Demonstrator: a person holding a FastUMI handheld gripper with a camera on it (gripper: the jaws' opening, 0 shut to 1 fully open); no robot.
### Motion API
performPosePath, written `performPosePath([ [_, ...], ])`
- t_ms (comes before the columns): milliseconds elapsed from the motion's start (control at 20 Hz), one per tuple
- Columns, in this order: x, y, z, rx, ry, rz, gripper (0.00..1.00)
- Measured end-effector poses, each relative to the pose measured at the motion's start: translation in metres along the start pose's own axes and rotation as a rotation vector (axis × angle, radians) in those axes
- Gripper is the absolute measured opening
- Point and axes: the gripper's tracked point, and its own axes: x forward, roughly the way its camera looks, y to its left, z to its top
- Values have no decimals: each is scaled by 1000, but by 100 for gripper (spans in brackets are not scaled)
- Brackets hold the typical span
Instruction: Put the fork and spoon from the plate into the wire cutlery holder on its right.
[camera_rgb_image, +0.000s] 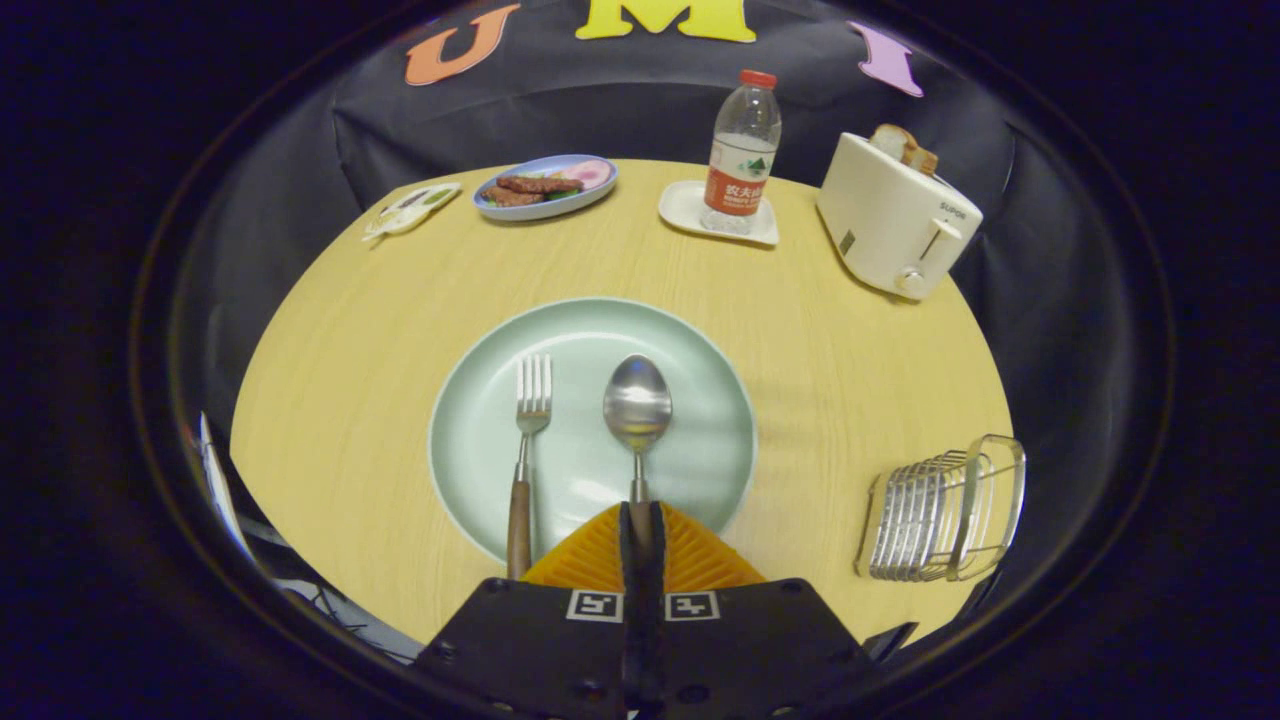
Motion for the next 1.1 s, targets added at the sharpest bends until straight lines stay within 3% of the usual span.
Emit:
performPosePath([
  [250,-74,-63,18,58,21,13,0],
  [450,-117,-143,10,100,71,-67,1],
  [550,-125,-170,-3,89,101,-104,0],
  [1100,-109,-188,-47,199,269,-45,5],
])
